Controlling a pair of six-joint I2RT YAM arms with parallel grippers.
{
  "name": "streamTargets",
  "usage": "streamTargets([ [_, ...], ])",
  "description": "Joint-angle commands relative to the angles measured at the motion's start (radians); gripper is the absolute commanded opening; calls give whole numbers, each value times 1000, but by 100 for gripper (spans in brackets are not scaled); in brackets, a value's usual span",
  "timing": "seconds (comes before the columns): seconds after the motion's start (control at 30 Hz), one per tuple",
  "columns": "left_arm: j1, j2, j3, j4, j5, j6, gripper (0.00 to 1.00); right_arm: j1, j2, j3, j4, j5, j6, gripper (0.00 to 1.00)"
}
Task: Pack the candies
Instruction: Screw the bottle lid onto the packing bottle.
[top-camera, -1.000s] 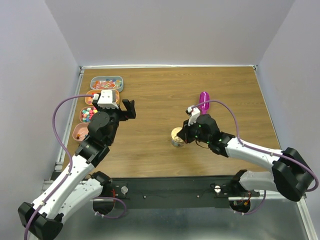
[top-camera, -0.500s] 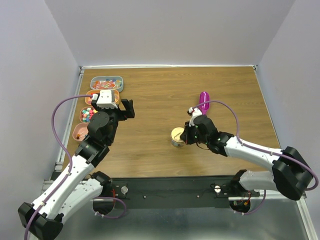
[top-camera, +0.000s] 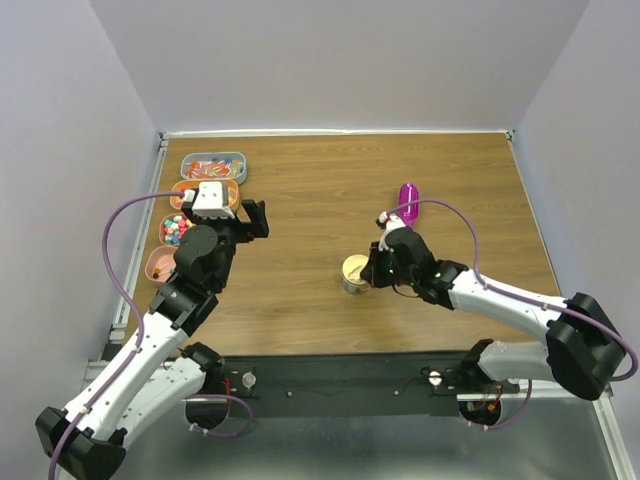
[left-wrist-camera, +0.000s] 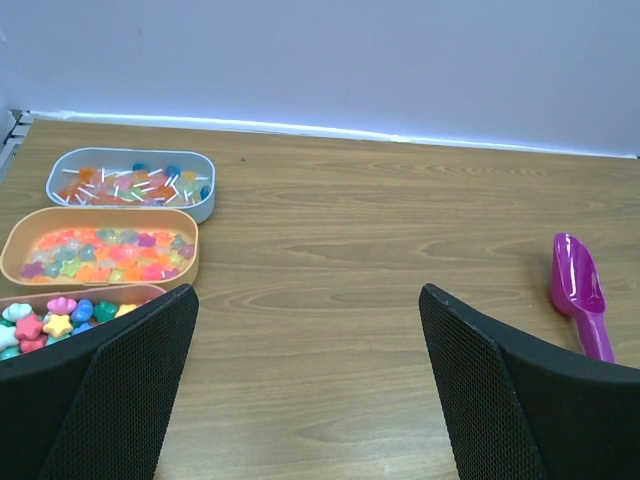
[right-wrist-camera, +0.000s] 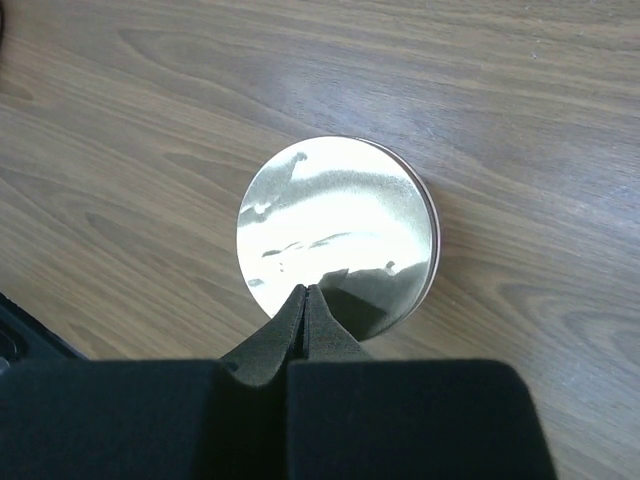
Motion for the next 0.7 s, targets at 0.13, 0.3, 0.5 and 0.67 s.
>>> streamTargets([
  [0.13, 7, -21, -8, -1, -18, 3, 99, 9, -90, 78, -194, 106, -16, 1],
  [0.3, 8, -21, -11, -1, -14, 3, 99, 9, -84, 84, -229, 149, -3, 1],
  [0.5, 8, -21, -13, -1, -14, 4, 99, 9, -24, 18, -260, 146, 49, 1],
  [0.67, 8, -10, -13, -1, 2, 4, 99, 8, 42, -32, -265, 126, 78, 1],
])
